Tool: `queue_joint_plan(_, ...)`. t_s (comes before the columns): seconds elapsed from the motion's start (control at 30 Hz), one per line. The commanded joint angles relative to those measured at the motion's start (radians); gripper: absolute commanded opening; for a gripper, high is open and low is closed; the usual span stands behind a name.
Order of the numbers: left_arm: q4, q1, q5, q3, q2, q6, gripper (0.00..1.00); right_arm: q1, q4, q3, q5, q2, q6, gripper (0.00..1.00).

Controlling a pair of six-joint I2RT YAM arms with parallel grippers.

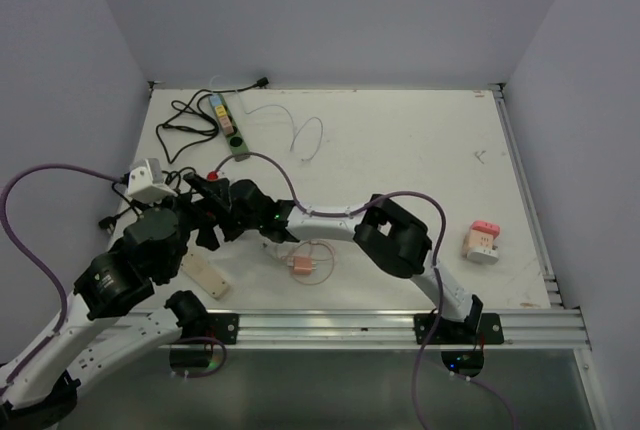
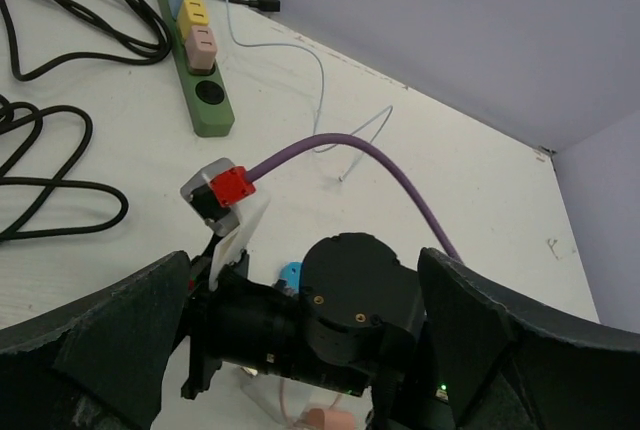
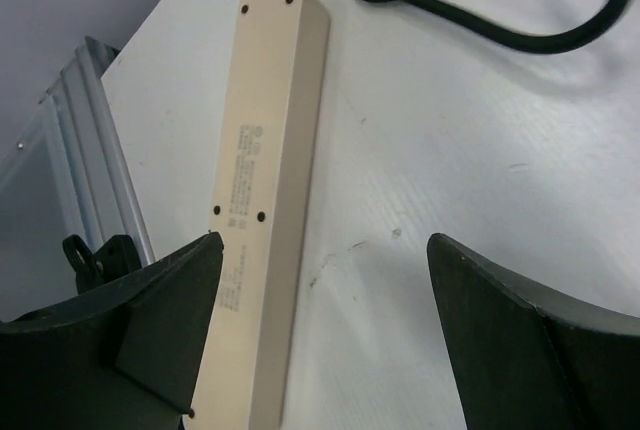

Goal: Pull the plug off the socket

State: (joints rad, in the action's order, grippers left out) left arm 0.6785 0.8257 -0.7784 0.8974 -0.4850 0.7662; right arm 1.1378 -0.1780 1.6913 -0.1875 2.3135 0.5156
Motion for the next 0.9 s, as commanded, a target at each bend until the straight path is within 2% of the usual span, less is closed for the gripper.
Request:
queue_joint_plan(0.0, 0.013, -0.002, -0.027, 0.054, -0.053, 0.015, 1.0, -0.01, 0.026, -0.047, 0.117, -0.192, -0.104, 0.88)
queue_joint_plan(0.13, 0.021, -0.002, -0.036, 0.089, -0.127, 0.013, 1.0, -0.029, 0.086, -0.175, 0.31, -0.388, -0.192, 0.91)
queue_joint_plan(0.17, 0.02, -0.002, -0.039, 0.103, -0.147, 0.012, 1.0, -0.045, 0.103, -0.224, 0.407, -0.416, -0.201, 0.92)
queue_joint_plan(0.4, -0.048, -0.019, -0.021, 0.144, -0.407, -0.033, 1.0, -0.197, 0.235, -0.484, 0.604, -0.692, -0.161, 0.97)
queue_joint_plan(0.5, -0.126, -0.109, 0.129, 0.143, -0.536, -0.074, 1.0, -0.245, 0.23, -0.616, 0.726, -0.825, -0.169, 0.99)
queue_joint_plan(0.57, -0.195, -0.207, 0.226, 0.133, -0.604, -0.094, 1.0, -0.271, 0.218, -0.712, 0.801, -0.894, -0.177, 0.99)
queue_joint_plan(0.7, -0.29, -0.342, 0.294, 0.159, -0.841, -0.119, 0.99, -0.314, 0.129, -0.879, 0.85, -1.08, -0.174, 0.99)
queue_joint_plan(0.8, -0.324, -0.463, 0.312, 0.247, -1.033, -0.125, 1.0, -0.34, 0.049, -0.987, 0.846, -1.144, -0.177, 0.99)
queue_joint_plan(0.87, -0.33, -0.502, 0.317, 0.333, -1.13, -0.131, 0.99, -0.354, 0.006, -1.036, 0.853, -1.183, -0.19, 0.99)
